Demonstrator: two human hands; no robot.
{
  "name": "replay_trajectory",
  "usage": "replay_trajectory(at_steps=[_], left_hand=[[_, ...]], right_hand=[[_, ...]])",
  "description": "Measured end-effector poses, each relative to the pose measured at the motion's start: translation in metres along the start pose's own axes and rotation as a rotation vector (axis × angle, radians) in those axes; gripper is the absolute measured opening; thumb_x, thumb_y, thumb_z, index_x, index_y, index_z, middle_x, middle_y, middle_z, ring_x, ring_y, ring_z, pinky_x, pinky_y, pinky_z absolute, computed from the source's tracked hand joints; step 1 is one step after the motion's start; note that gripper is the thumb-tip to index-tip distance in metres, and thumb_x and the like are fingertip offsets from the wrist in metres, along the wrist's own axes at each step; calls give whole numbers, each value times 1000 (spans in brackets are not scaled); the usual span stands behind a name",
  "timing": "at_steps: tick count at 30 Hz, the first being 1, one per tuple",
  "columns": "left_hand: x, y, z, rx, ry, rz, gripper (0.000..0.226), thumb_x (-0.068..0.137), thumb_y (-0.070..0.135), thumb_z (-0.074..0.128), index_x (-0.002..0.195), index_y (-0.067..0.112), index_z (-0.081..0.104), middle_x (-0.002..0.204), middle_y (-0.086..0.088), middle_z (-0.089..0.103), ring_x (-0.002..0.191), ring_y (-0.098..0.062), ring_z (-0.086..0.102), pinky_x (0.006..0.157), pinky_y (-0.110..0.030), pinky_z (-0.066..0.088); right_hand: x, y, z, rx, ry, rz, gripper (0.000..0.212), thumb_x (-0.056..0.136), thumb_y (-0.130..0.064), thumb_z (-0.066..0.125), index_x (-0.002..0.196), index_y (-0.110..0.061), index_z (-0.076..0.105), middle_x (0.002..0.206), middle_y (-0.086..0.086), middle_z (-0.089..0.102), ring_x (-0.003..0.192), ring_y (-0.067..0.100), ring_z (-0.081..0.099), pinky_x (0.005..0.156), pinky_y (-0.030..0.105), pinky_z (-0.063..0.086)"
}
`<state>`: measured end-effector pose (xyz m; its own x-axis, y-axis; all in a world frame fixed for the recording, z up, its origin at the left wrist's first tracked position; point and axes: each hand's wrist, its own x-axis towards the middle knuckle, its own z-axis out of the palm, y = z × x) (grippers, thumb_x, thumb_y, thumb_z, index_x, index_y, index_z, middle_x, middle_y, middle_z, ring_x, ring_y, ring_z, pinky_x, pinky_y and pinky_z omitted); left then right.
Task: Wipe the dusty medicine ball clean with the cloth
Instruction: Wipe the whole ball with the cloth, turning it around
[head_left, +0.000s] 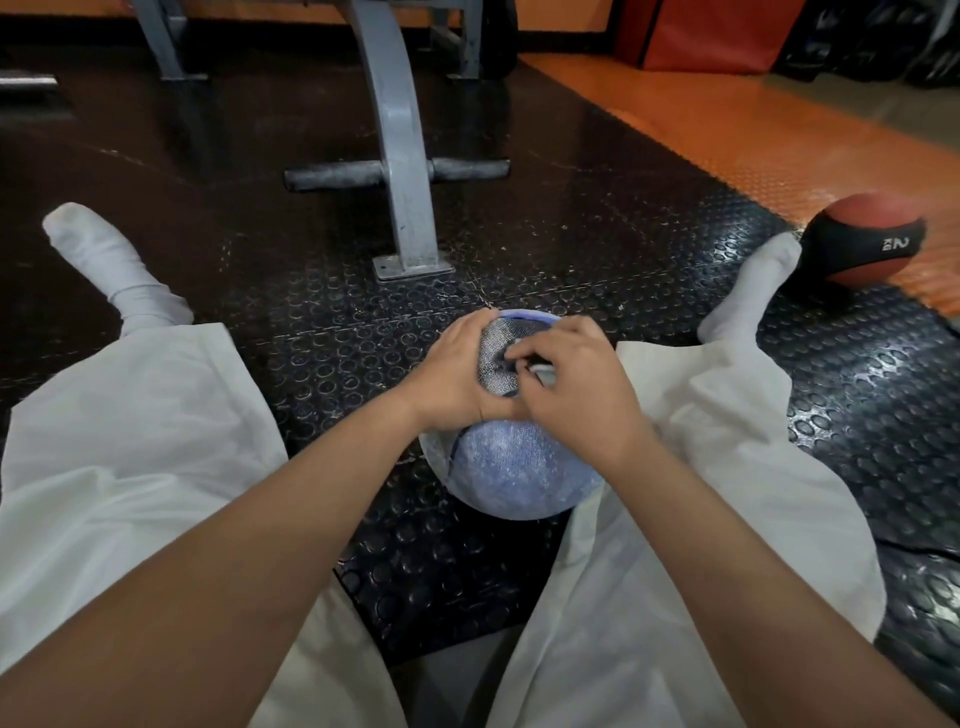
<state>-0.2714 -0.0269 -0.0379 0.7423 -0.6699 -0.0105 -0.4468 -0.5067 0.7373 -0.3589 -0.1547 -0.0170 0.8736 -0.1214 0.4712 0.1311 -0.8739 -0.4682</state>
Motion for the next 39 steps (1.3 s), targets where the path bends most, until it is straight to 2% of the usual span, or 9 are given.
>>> replay_trajectory(at_steps=[6, 10, 14, 17, 22, 29, 32, 35, 39], left_hand=[[-4, -1, 1, -1, 26, -19, 128, 53, 65, 80, 154, 18, 17, 157, 2, 23, 143, -14, 24, 120, -37, 22], [0, -4, -8, -43, -22, -51, 120, 60, 47, 86, 154, 17, 17, 155, 1, 24, 142, -15, 25, 118, -32, 23], [-2, -7, -12, -35, -74, -60, 120, 65, 35, 86, 155, 16, 8, 158, 0, 14, 144, -16, 20, 120, -33, 20], [-8, -9, -9, -19, -68, -35, 125, 61, 42, 87, 155, 17, 7, 158, 2, 12, 144, -15, 18, 120, -33, 19], [-16, -13, -6, -25, -49, -44, 138, 45, 69, 76, 155, 21, 8, 159, 6, 12, 146, -14, 16, 121, -38, 19], [-13, -22, -19, -87, -56, -97, 127, 57, 50, 85, 155, 19, 9, 157, 2, 15, 144, -16, 20, 120, -38, 21], [-17, -24, -20, -73, -86, -93, 127, 60, 46, 85, 155, 20, 5, 157, 4, 11, 144, -14, 18, 120, -35, 20], [-21, -21, -17, -21, -102, -87, 136, 54, 58, 80, 156, 20, -1, 161, 7, 2, 147, -14, 10, 122, -35, 16], [-15, -15, -18, 80, -158, -101, 137, 62, 66, 78, 155, 20, -11, 162, 8, -10, 150, -16, -3, 123, -40, 12]], right_hand=[[53, -2, 3, -82, -106, 162, 23, 86, -8, 55, 101, -12, 71, 98, 13, 68, 107, 25, 53, 92, 28, 38], [36, -7, 12, -131, -62, 104, 24, 84, -7, 57, 100, -16, 72, 106, 4, 68, 114, 21, 53, 116, 35, 9], [-8, -13, 10, -34, 22, 28, 23, 76, 2, 66, 93, -12, 74, 101, 3, 72, 115, 26, 57, 114, 31, 7], [-11, -12, 5, -12, -10, 7, 23, 77, 1, 65, 94, -12, 74, 99, 1, 72, 117, 25, 56, 111, 20, 3], [40, -18, 8, -82, -174, 119, 23, 86, -8, 54, 102, -15, 70, 107, 4, 68, 110, 20, 55, 115, 38, 11], [18, -24, 16, -30, -145, 32, 27, 81, -1, 58, 101, -11, 72, 112, 4, 68, 124, 22, 48, 116, 37, 11], [-3, -20, 11, 44, -156, -38, 24, 78, 1, 63, 97, -9, 73, 107, 3, 71, 120, 25, 53, 113, 43, 27], [12, -21, 7, 80, -170, 31, 25, 82, -1, 60, 101, -11, 73, 109, 1, 70, 123, 18, 49, 108, 29, 34], [39, -19, 17, 14, -199, 106, 33, 86, -6, 54, 115, -13, 67, 120, 4, 66, 137, 19, 37, 107, 22, 26]])
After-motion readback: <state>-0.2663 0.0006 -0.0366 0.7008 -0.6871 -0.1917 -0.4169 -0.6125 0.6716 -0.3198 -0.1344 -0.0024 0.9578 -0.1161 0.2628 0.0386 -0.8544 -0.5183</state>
